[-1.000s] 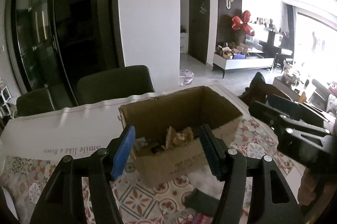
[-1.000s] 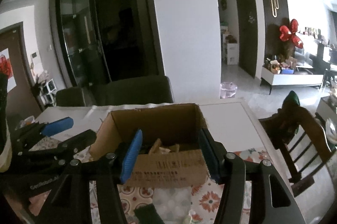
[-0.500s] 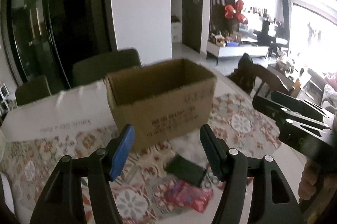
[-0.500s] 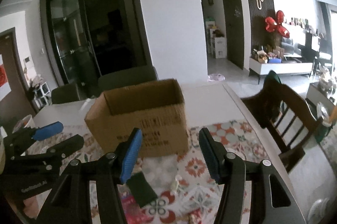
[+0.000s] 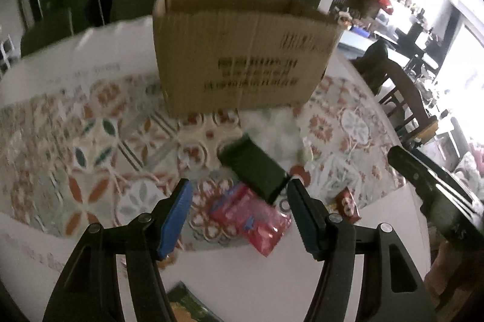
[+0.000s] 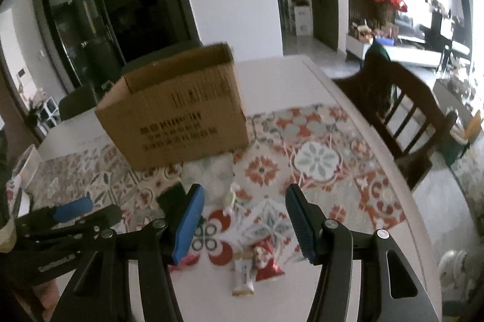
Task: Organize snacks
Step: 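Move both tools back toward the remaining snacks on the runner, then grasp the red hawthorn bag with the left tool while the right tool grasps a red candy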
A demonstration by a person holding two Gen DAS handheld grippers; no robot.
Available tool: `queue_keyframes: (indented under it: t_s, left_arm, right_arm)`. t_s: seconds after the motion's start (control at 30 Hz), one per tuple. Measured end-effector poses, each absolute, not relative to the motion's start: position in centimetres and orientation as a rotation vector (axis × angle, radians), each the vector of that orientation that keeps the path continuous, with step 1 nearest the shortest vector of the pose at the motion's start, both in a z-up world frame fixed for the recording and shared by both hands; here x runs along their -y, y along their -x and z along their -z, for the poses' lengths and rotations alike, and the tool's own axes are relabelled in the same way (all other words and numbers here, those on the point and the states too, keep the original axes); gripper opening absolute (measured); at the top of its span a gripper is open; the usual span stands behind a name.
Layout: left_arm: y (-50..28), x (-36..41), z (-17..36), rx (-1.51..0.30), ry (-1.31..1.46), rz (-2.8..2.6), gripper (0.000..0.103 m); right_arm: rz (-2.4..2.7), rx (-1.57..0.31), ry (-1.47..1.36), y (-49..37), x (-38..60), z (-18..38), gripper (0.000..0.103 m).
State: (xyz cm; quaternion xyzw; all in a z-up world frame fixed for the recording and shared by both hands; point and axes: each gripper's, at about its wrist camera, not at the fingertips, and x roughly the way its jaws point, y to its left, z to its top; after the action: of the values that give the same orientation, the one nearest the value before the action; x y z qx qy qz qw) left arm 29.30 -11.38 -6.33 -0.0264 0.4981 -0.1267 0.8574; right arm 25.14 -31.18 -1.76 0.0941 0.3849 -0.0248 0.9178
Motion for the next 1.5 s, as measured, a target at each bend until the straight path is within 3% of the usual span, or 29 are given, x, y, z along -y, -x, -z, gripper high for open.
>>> queue_keyframes:
  t_s: [1.07, 1.27, 1.4, 1.5]
  left_arm:
    - [-31.1, 14.6, 14.2, -1.245, 0.043, 0.198, 0.068]
    - [-31.1, 14.7, 14.6, -1.228, 0.028, 0.186, 0.067]
    - [-30.5, 14.0, 14.5, -1.210, 0.033, 0.179, 0.047]
    - [-30.2, 13.7, 14.4, -1.208, 0.038, 0.192, 0.044]
  right_arm:
    - [0.051, -0.988, -0.257, -24.0, 31.9, 11.0, 0.056]
    - [0.048, -1.008, -0.257, -24.4, 31.9, 11.7, 0.043]
    - [0.041, -1.009, -0.259, -24.5, 31.8, 12.1, 0.033]
    - [0.039, -1.010, -0.252, -24.5, 31.7, 12.2, 0.026]
